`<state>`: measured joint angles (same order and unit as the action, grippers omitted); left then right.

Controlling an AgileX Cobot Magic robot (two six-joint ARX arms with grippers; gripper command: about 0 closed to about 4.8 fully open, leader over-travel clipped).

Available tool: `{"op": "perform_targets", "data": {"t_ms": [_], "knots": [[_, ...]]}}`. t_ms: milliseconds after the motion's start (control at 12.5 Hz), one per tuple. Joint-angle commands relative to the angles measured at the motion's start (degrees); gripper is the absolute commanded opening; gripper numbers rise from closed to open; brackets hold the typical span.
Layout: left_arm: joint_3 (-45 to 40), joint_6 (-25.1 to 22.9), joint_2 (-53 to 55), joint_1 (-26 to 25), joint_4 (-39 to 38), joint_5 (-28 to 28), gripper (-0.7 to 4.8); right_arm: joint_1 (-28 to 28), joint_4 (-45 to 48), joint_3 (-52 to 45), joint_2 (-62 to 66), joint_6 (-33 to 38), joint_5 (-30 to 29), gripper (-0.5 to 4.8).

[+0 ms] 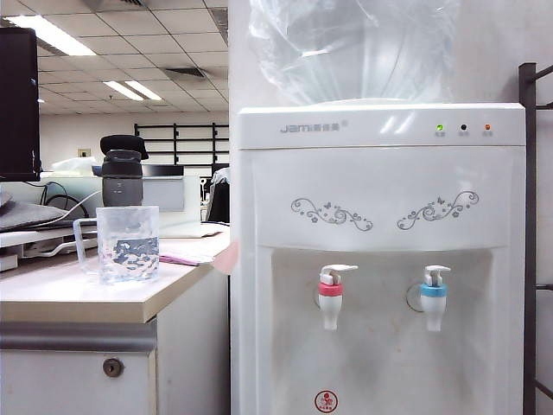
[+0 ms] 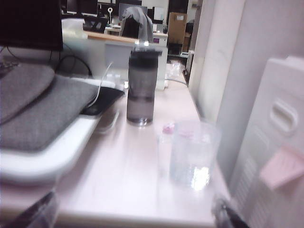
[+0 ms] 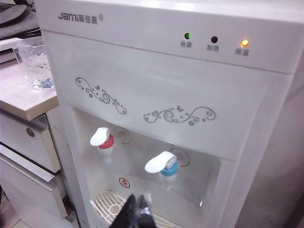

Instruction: Pick up the plastic mug from the left desk, go to the hot water outlet of the water dispenser, press the vertical switch to get some water, then put the mug back on the desk.

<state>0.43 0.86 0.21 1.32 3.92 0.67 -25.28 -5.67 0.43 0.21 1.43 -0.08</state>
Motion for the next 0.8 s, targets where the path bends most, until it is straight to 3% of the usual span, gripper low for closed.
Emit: {"op": "perform_targets", "data": {"t_ms": [80,320,400,480,560,800], "knots": [[0.0,-0.3,0.0,0.1,-3.6,0.2,4.35,19.5,0.8,0.0,0.0,0.1,-6.3,-0.05],[0.0,-0.2,0.0,1.0,-3.5,0.6,4.35,28.1,0.8,0.0,0.0,0.1,-0.8,-0.05],[0.0,-0.2,0.0,5.5,-3.5,0.7,4.35,30.2,0.8,0.0,0.0,0.1,-1.0,-0.05],[0.1,-3.0,0.0,5.5,-3.4,-5.2,3.46,30.2,0.8,0.0,0.0,0.1,-1.0,-0.05],[0.1,-3.9,0.0,5.4,-3.1,-12.2,-0.05,30.2,0.8,0.0,0.0,0.1,-1.0,-0.05],[0.1,-3.9,0.0,5.4,-3.1,-12.2,-0.05,30.2,0.8,0.0,0.0,0.1,-1.0,-0.05]]}}
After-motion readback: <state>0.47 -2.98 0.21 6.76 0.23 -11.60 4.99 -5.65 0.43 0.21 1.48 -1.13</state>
